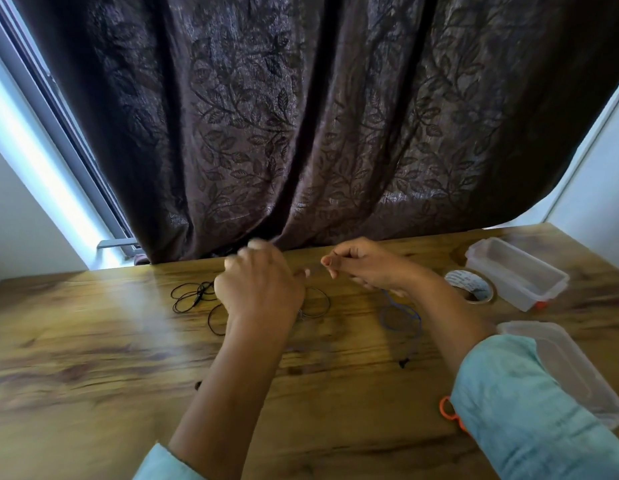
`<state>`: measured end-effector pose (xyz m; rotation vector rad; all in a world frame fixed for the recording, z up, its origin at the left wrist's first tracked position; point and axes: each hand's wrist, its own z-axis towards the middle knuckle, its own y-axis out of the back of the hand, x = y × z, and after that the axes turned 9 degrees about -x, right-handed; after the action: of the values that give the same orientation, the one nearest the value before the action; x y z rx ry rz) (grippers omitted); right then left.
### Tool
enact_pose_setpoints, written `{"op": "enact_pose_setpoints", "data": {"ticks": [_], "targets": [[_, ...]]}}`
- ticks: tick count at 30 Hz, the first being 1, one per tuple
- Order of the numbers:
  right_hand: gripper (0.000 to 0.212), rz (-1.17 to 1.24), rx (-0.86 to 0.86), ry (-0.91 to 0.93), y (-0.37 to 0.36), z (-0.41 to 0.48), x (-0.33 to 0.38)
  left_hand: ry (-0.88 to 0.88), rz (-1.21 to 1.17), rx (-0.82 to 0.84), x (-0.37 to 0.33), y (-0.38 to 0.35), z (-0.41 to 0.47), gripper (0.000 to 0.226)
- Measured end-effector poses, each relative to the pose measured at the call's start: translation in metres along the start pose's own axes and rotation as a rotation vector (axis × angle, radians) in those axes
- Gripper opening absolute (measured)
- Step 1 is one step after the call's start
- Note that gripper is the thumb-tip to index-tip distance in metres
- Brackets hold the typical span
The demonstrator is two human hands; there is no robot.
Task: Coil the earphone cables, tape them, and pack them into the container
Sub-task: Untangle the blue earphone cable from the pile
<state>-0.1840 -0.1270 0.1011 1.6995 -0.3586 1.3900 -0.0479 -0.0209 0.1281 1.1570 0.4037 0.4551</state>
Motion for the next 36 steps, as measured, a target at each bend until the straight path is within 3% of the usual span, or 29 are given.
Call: {"op": "enact_pose_setpoints", "data": {"ticks": [2,5,7,10,15,19,22,25,27,30,32,34,36], "targets": [[0.032,0.027,0.009,0.01,-0.001,0.001,0.001,-0.173,-0.149,-0.081,-0.001,-0.005,0.009,0.074],[0.034,0.074,-0.041,0.031,0.0,0.005,0.0,-0.41,-0.647,0.258,-0.009,-0.024,0.023,0.055],[0.032,0.066,-0.067,0.054,0.005,0.006,-0.001,-0.335,-0.933,0.36,-0.009,-0.039,0.022,0.023],[0.034,0.054,-0.061,0.049,0.015,0.006,-0.004,-0.141,-1.163,0.318,0.004,-0.049,0.022,0.026],[0.03,0.096,-0.034,-0.011,0.026,0.003,-0.018,0.154,-1.082,0.047,0.067,-0.062,0.05,0.028],[0.025,0.072,0.024,-0.059,0.019,0.005,-0.025,0.366,-1.076,0.021,0.106,-0.07,0.052,0.027],[0.021,0.003,0.079,-0.086,0.007,0.009,-0.025,0.425,-0.847,0.017,0.125,-0.083,0.047,0.024],[0.021,-0.063,0.15,-0.09,-0.004,0.012,-0.024,0.352,-0.39,0.156,0.135,-0.093,0.042,0.02],[0.021,-0.082,0.166,-0.074,-0.01,0.013,-0.023,0.23,-0.3,0.161,0.124,-0.092,0.039,0.024],[0.021,-0.071,0.153,-0.063,-0.021,0.017,-0.017,0.012,-0.627,0.091,0.076,-0.071,0.03,0.02],[0.02,-0.072,0.131,-0.022,-0.025,0.02,-0.011,-0.099,-0.809,0.233,0.038,-0.056,0.021,0.018],[0.02,-0.076,0.108,0.036,-0.026,0.023,-0.009,-0.206,-0.834,0.305,0.016,-0.051,0.016,0.029],[0.019,-0.099,0.103,0.035,-0.022,0.02,-0.006,-0.223,-0.839,0.262,0.013,-0.055,0.019,0.033]]}}
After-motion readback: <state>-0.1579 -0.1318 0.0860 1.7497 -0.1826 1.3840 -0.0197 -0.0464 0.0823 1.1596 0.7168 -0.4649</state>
